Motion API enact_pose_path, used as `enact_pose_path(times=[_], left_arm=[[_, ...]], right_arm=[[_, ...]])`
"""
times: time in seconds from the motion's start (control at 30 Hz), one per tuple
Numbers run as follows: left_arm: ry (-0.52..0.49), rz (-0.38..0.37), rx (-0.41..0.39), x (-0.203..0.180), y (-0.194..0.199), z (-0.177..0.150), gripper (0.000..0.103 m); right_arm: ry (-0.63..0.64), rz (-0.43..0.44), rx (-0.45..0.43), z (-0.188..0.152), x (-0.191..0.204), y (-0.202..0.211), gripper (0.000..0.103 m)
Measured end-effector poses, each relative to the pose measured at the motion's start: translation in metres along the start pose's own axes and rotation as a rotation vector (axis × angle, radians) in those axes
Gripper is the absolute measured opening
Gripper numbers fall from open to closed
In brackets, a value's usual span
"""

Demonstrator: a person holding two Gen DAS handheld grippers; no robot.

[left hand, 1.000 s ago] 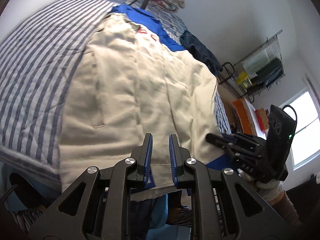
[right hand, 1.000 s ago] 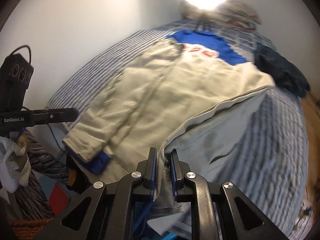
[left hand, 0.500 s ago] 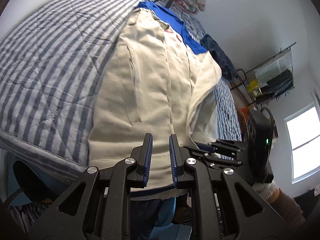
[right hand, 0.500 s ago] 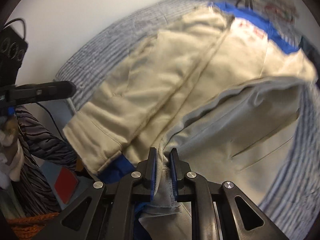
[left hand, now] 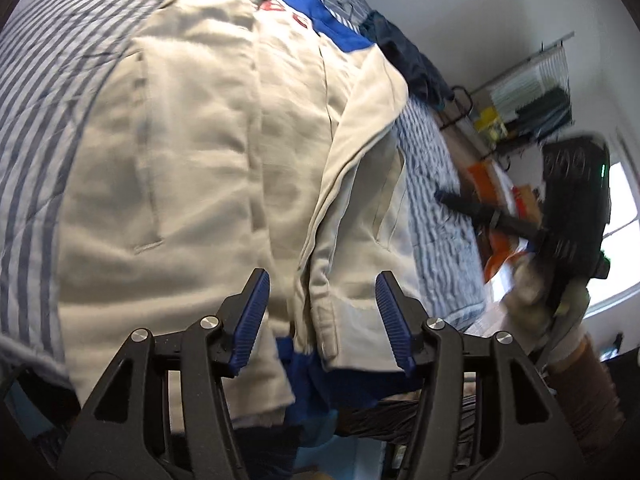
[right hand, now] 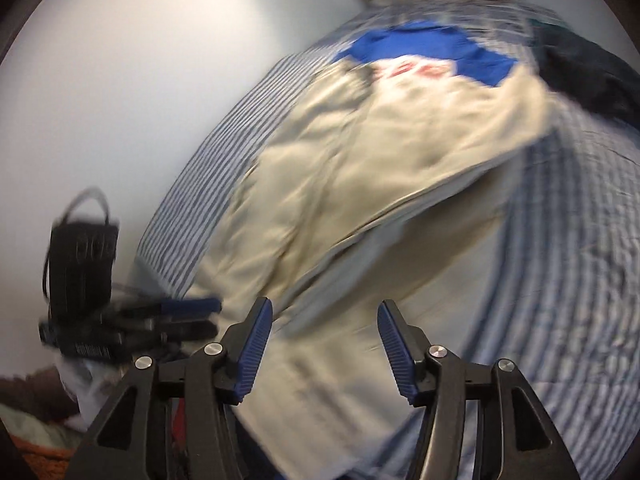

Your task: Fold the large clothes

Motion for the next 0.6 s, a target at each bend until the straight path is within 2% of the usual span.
enact_pose_path(times=[0.07,0.2,0.47,0.6], left_arm=[[-0.032,0.031,0.0,-0.005,-0.008,0.002,0.056],[-0.052,0.043,0.022,-0.007,-0.022,0.005,0.056],[-0.101,0.051,0.062,-0.01,-0.046,0.009,0.056],[-0.078,0.023,0.083,-0.006,-0.051,0.011,0.056]], right_arm=[[-0.039,-0.018,-0.05,0.014,-0.02,0.011,0.058],[-0.072,-0.062,-0.118,0.041,-0.053,0.021,0.071],[-0.197,-0.095,-0.233,0.092,-0.132,0.021,0.071],[-0.279,-0.092,-0.289,0.113,-0.17,0.017,0.071]])
Point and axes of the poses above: each gripper's, at about its wrist camera, not at the fingertips, and y roughly against the way its jaws point, x to its left, z to its top, the point moved 2 cm from there along -y, roughly the way its jaws point, and after that the axes turned 13 degrees about z, right-handed, at the moved point
